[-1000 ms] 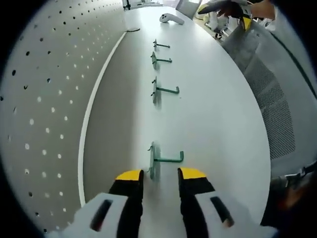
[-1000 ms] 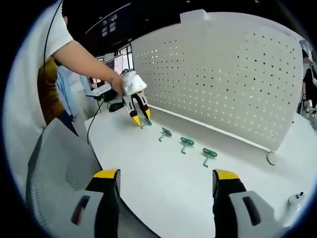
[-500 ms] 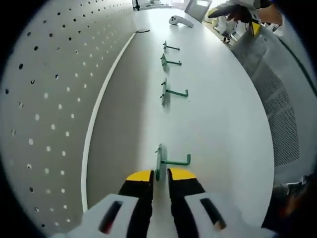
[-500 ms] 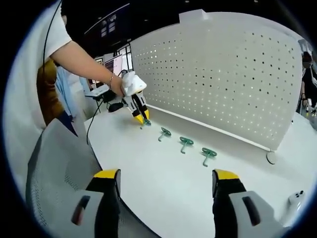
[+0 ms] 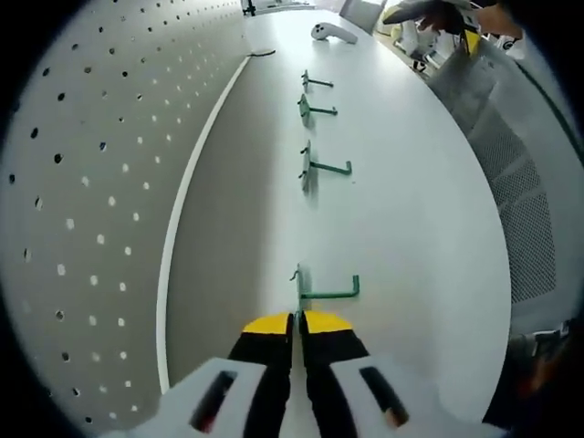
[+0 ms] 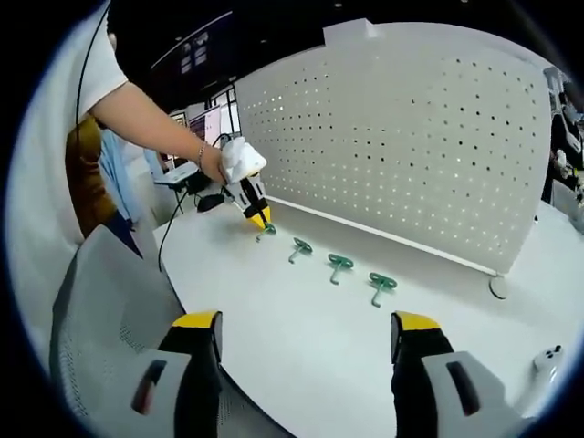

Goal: Insert the hook assembly into the mounting plate slot until the hook locks in place.

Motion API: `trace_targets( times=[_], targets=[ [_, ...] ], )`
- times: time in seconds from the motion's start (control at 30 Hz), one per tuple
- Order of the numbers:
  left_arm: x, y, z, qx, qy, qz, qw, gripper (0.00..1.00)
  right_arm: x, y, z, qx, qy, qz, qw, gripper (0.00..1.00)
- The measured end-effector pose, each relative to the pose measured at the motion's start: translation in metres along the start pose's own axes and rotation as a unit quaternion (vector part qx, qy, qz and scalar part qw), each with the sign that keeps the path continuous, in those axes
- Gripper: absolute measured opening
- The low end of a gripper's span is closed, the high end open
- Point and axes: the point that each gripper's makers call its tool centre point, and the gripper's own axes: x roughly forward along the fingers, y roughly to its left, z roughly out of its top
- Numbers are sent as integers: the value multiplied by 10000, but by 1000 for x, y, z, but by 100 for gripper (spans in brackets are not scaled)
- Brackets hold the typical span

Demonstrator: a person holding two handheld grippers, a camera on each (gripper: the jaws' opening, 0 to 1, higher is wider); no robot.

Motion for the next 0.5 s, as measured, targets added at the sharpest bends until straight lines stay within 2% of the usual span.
trace_targets(
  times=[0.37,0.43,0.5],
  targets=[
    [0,0,0,79,-16,26,10000,3,1,1,0,-10,-8,18,10000,74],
    [-1,-3,1,150,-80,69,9998,3,0,0,0,-12,-4,7,10000,74],
    [-2,-5,10,34,-398,76,9992,3,0,0,1,19,-33,8,10000,74]
  ],
)
